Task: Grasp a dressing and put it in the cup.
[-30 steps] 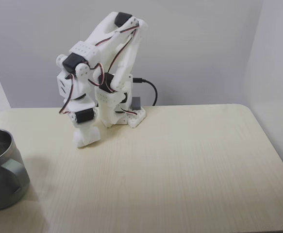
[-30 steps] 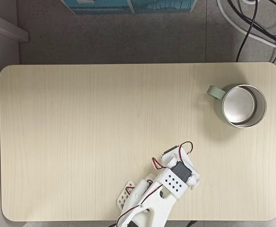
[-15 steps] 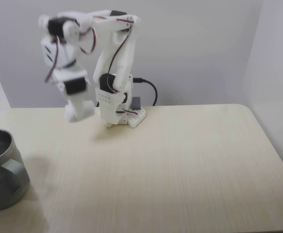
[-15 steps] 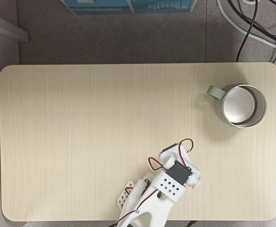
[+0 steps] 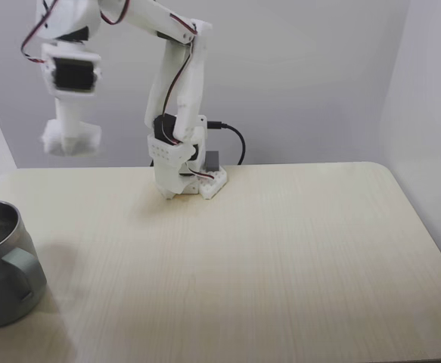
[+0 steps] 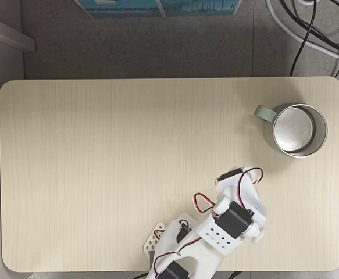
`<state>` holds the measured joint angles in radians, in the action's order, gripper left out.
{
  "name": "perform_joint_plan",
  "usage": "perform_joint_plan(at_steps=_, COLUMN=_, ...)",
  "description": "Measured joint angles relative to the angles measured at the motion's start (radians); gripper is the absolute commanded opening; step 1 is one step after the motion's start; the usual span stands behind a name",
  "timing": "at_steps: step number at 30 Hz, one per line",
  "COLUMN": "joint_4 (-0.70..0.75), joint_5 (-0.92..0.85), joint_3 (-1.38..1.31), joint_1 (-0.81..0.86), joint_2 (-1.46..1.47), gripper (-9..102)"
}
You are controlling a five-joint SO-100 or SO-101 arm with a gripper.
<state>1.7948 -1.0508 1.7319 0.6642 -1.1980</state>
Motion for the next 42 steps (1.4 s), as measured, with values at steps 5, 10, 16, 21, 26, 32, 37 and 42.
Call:
perform_joint_plan(at_steps=5, joint_4=-0.018, joint_5=0.08, joint_3=0.161, joint_1=0.04, joint_2=-0.152, gripper=0)
perform_joint_plan(at_steps=10, joint_4=-0.103, joint_5=0.166, joint_3=0.356, joint_1=0.055, joint_2=-0.301, gripper=0)
perform_joint_plan(at_steps=16, joint_4=-0.175, joint_5=0.253, joint_3=0.569, joint_1=0.069, joint_2=-0.482, gripper=0)
perform_joint_plan(at_steps=21, joint_4=-0.143, joint_5=0.275, joint_3=0.738, joint_1=0.069, joint_2=-0.594, gripper=0)
perform_joint_plan(at_steps=26, joint_4=-0.138, joint_5=0.275, joint_3=0.762, joint_1=0.069, joint_2=-0.603, gripper=0)
perform_joint_plan(at_steps=32, joint_4=-0.16, joint_5=0.255, joint_3=0.701, joint_1=0.077, joint_2=-0.646, gripper=0)
perform_joint_plan(at_steps=37, joint_4=-0.259, joint_5=0.229, joint_3=0.541, joint_1=0.106, joint_2=-0.646, gripper=0)
perform_joint_plan(at_steps=42, joint_4=-0.331, joint_5=0.21, joint_3=0.419, joint_1=0.11, joint_2=-0.646, gripper=0)
